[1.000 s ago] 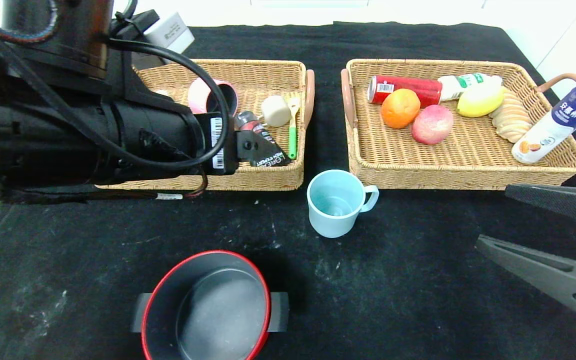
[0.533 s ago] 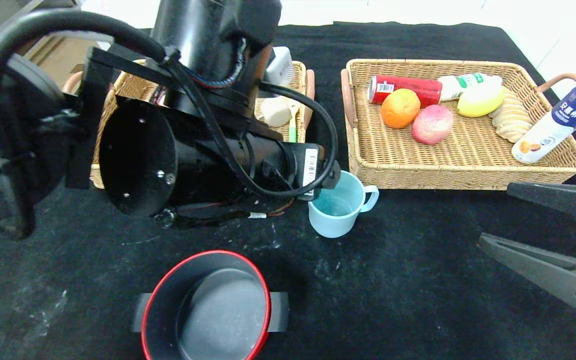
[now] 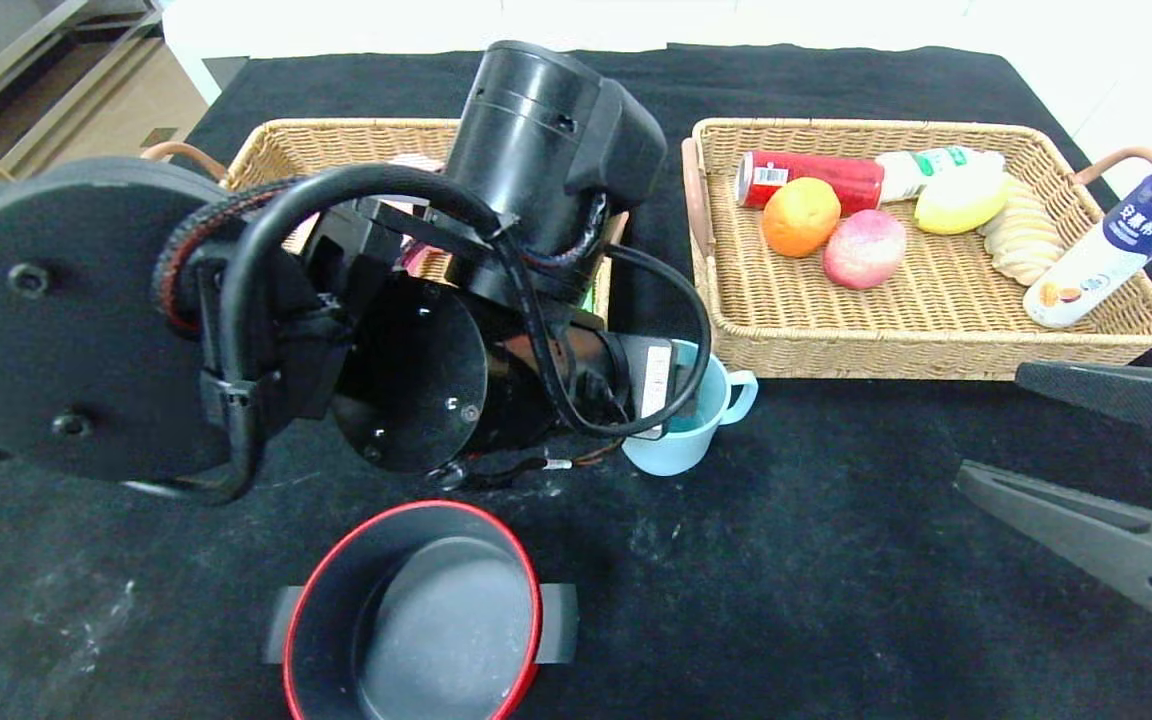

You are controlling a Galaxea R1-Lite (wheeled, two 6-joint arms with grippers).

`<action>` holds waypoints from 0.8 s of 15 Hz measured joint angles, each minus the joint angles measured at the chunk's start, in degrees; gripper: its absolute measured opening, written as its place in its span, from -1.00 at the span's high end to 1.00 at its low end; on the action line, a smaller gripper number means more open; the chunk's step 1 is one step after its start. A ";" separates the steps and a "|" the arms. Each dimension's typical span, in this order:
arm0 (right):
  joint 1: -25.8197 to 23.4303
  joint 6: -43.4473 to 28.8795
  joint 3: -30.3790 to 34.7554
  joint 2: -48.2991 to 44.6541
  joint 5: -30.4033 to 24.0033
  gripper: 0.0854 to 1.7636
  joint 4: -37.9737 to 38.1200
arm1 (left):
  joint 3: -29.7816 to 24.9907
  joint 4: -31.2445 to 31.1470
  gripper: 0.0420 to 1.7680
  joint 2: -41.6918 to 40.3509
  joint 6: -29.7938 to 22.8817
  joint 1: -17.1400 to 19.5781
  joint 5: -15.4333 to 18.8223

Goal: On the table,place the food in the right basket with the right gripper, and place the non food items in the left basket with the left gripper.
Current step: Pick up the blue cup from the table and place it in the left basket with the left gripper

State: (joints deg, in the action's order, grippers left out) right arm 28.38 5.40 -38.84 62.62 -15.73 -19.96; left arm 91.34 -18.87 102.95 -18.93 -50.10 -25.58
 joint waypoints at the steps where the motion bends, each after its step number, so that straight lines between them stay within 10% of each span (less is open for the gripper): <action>1: 0.00 0.00 0.00 0.07 0.05 -0.94 0.00 | 0.24 0.02 -0.93 0.57 -0.06 0.00 -0.17; 12: -0.11 0.02 0.04 1.29 0.10 -0.94 -0.38 | 2.84 0.68 -0.94 5.16 -0.05 0.35 -2.65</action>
State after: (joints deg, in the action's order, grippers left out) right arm 28.27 5.42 -38.80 63.92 -15.63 -20.33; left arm 94.18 -18.19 108.11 -18.98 -49.75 -28.22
